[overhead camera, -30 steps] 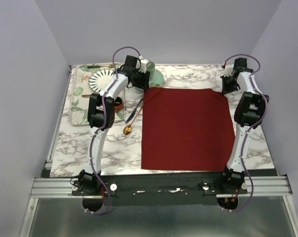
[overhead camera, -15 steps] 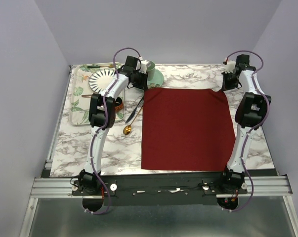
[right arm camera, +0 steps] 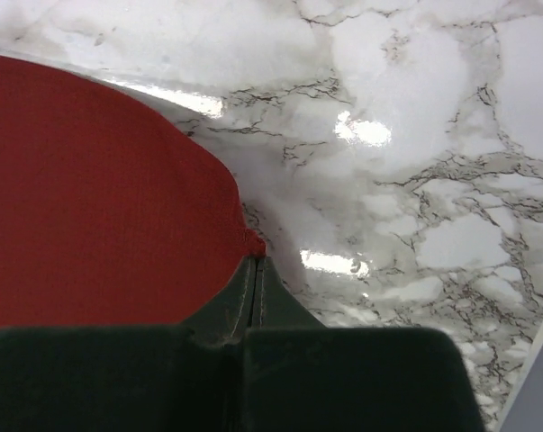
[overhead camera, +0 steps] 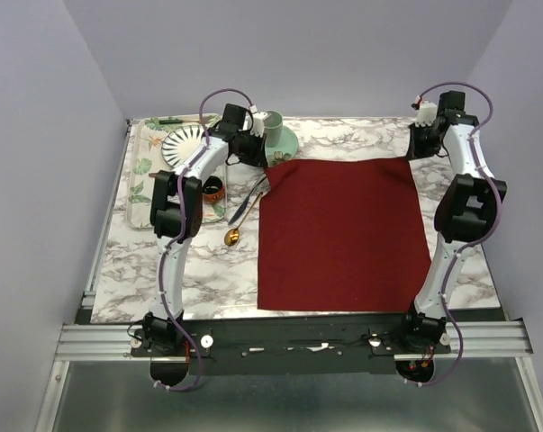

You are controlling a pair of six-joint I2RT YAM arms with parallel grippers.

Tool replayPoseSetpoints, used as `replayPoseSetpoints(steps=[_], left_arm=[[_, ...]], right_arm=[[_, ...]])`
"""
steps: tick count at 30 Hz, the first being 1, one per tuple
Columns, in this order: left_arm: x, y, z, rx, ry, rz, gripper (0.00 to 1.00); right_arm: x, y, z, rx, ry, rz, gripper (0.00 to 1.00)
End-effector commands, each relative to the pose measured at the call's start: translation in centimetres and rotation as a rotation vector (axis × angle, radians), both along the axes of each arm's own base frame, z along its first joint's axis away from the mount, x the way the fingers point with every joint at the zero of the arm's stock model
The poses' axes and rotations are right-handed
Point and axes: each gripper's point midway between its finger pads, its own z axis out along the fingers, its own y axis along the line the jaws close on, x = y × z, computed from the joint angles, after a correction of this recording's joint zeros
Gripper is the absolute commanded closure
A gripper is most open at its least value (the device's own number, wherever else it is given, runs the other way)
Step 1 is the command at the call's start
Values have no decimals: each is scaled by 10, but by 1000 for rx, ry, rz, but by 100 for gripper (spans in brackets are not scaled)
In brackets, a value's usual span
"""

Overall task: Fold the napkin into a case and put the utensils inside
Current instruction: Pick up the flattened napkin from the center of the board, then fold and flatten the napkin at the center of the board.

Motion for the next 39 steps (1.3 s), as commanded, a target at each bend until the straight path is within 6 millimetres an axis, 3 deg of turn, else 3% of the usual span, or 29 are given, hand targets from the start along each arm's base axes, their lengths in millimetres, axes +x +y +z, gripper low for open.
replayPoseSetpoints(steps=[1,2,4,6,7,9,10,11,13,14,15,16,17,19,20,23,26,31,35,39], left_arm=[[-24,-8,91,-94,-168,-104,100],[-36,-5,81,-77,-154,-127,100],[-53,-6,95,-78,-181,-163,100],[-76,-2,78,-49,-144,-201,100],[-87,-2,87,-49,-159,-226,100],[-113,4,71,-26,-122,-271,100],[-123,7,80,-27,-140,-286,100],[-142,9,66,-25,-94,-311,100],[-162,12,70,-12,-116,-365,100],[-184,14,57,-3,-62,-395,100],[-196,14,54,1,-48,-419,100],[-206,16,57,14,-69,-455,100],[-229,19,42,31,-5,-482,100],[-254,16,34,69,8,-542,100],[-271,19,19,97,44,-565,100],[-294,17,-3,172,72,-604,100],[-305,17,-26,250,127,-607,100],[-298,30,-57,381,203,-566,100],[-280,44,-71,471,202,-525,100],[-241,57,-70,501,179,-431,100]], right_arm=[[-24,10,31,-1,-28,45,99],[-28,10,39,-14,-43,58,100],[-42,11,34,-19,-16,77,99],[-56,11,39,-29,-1,104,99],[-63,10,37,-28,11,112,99],[-83,12,35,-18,37,153,99],[-91,9,33,-14,48,156,99],[-103,10,25,-6,70,181,99],[-120,7,26,-8,77,200,99],[-126,5,24,-23,83,225,99],[-143,7,12,-15,124,238,99],[-150,5,13,-29,122,247,99],[-159,2,7,-59,138,276,99],[-181,3,-7,-78,175,304,99],[-187,0,-12,-100,183,324,99],[-209,-5,-35,-152,231,347,100],[-228,-10,-58,-182,294,362,99],[-239,-15,-82,-204,354,358,99],[-236,-10,-93,-154,384,326,99],[-227,-3,-94,-99,374,303,100]])
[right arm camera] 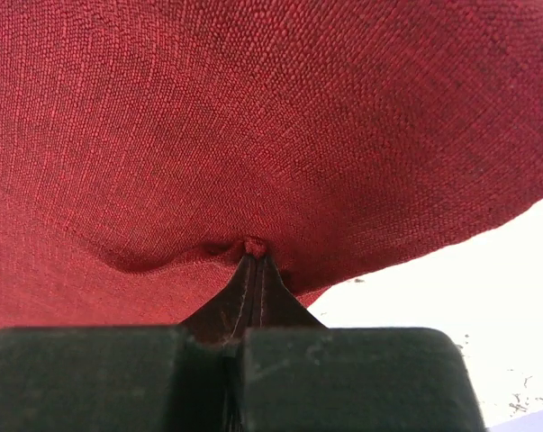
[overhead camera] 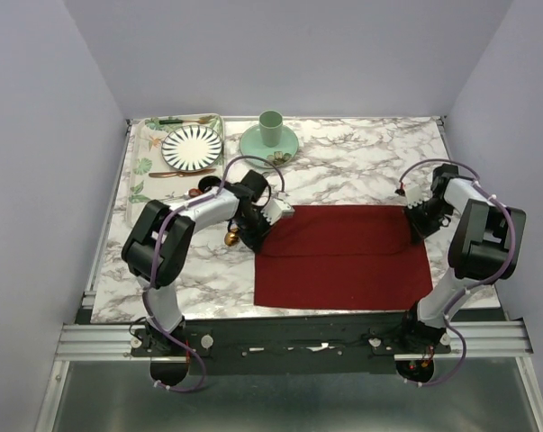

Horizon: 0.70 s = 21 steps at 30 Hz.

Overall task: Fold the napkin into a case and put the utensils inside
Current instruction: Fold and flatten the napkin at the center of the board.

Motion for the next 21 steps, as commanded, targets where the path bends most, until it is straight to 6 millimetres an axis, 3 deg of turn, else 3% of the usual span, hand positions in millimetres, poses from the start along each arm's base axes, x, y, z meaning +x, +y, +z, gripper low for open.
replayPoseSetpoints(steps=[1,6,9,15,17,21], left_arm=[[51,37,-19,154,-96,102,100],[89,38,-1,125,-165,143,100],[95,30,15,84,-179,143,100],[80,19,52,-30,-188,100,100],[75,17,64,-62,-199,90,100],[55,18,70,-89,-168,66,100]], right_arm=[[18,4,-3,34,-32,-43,99],[43,8,10,75,-88,-112,99],[56,10,26,95,-115,-126,99],[43,15,63,97,-172,-78,99],[35,17,68,97,-173,-60,100],[14,16,72,75,-160,-47,99]])
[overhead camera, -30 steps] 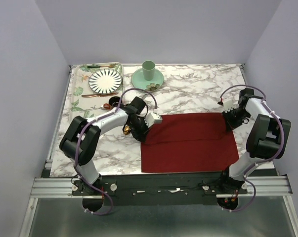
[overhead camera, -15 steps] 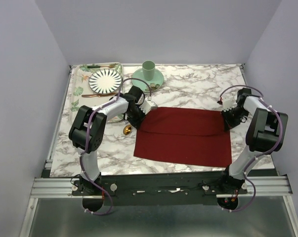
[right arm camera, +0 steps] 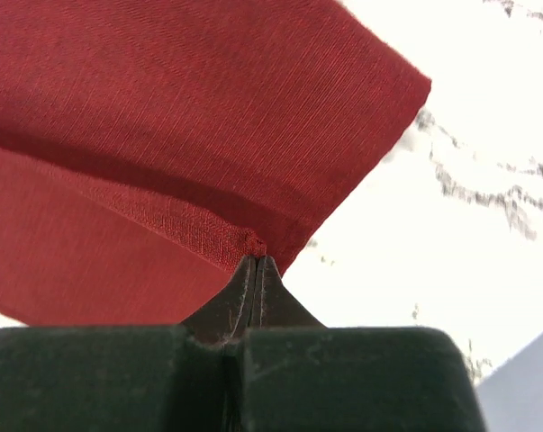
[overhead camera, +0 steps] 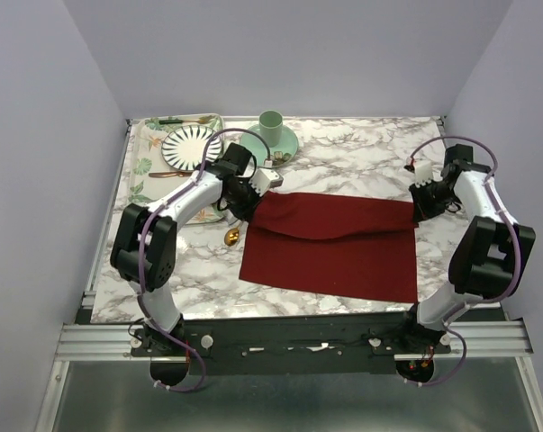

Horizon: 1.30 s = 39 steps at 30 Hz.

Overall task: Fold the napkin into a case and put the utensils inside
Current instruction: Fold and flatten the napkin at the center of the board.

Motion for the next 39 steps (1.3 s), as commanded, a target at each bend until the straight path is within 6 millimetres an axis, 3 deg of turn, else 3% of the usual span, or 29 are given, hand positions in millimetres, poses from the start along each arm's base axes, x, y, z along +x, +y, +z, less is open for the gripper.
replayPoseSetpoints(steps=[1,3,8,11,16,21,25,28,32,35,39], left_arm=[[-28,-2,23,-68,17,-67,100],[-39,-1,20,-77,41,-81,100],[-53,0,4,-77,103,-94,100],[-62,-1,-10,-70,152,-97,100],[-71,-1,-35,-34,206,-99,100],[-60,-3,-53,16,212,-65,100],[-43,-1,-69,64,203,-30,100],[-28,-5,-76,74,200,-4,100],[-17,-17,-76,42,212,-1,100],[-19,-29,-74,24,225,-19,100],[-36,-42,-75,30,246,-64,100]], right_arm=[[-35,3,6,4,37,26,99],[-42,-2,7,-12,36,28,99],[-66,-1,-22,-9,112,25,99],[-72,6,-40,38,176,6,99],[-77,-7,-73,-24,254,-11,99],[-56,-21,-84,-63,259,-63,99],[-21,-30,-76,-73,212,-93,99],[-7,-38,-77,-92,207,-115,99],[19,-50,-69,-122,172,-133,99],[23,-59,-69,-156,176,-130,99],[9,-68,-74,-185,198,-108,99]])
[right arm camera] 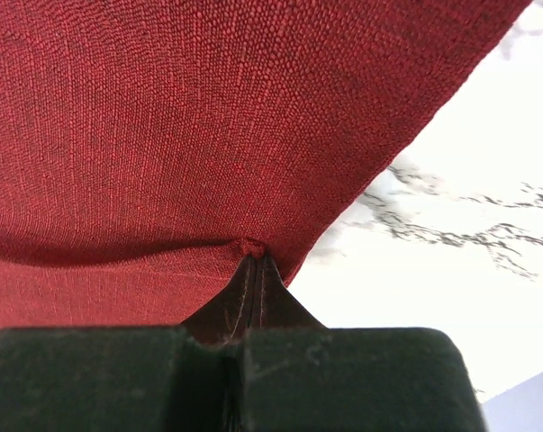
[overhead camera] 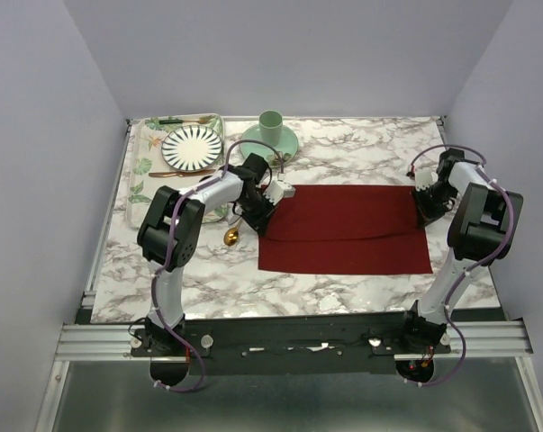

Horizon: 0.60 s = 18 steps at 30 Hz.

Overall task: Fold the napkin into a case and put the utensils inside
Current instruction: Fold and flatten the napkin at the center of the board.

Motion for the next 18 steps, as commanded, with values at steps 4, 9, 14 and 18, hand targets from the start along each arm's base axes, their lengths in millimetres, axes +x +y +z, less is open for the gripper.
replayPoseSetpoints(steps=[4,9,14,18], left_arm=[[-29,-15,-31,64,45,-68,100],[-25,-17,-33,84,39,-59,100],[-14,-23,-27,79,29,-57,100],[-10,-33,3,3,-10,-84,100]], right_arm=[[-22,-41,-14,-104,-1,-6,99],[-36,-56,-13,-94,-19,-28,99],[-26,-53,-2,-47,-68,-42,99],[-28,-41,14,12,-83,-17,99]])
